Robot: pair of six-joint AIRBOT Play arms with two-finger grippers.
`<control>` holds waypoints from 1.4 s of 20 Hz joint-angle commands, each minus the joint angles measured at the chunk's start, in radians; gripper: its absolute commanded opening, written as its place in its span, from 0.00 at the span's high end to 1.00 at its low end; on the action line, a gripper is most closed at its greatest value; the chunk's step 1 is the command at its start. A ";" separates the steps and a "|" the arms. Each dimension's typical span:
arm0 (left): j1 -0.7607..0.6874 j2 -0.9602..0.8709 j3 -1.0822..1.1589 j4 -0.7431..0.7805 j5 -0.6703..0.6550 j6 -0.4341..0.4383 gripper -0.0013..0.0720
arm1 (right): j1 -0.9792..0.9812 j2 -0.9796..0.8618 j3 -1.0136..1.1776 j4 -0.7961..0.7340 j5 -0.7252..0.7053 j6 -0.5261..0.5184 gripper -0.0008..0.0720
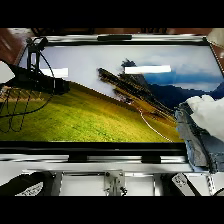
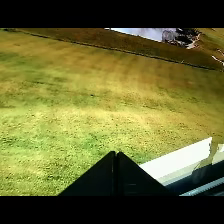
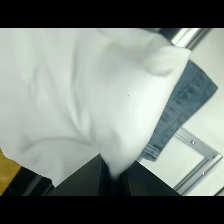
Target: Fold the shirts.
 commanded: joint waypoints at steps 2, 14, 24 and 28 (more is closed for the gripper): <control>-0.010 0.000 0.000 0.000 0.002 0.002 0.93 | -0.003 0.069 -0.266 -0.091 -0.060 0.032 0.72; -0.051 -0.060 0.001 0.418 -0.083 -0.002 0.93 | 0.396 0.118 -0.043 0.266 -0.491 -0.090 0.19; -0.057 -0.150 -0.107 0.326 -0.121 -0.116 0.02 | 1.160 -0.264 -0.138 0.212 -0.432 0.196 0.18; -0.073 -0.091 -0.245 0.268 -0.002 -0.119 0.02 | 1.180 -0.266 -0.138 0.241 -0.436 0.196 0.18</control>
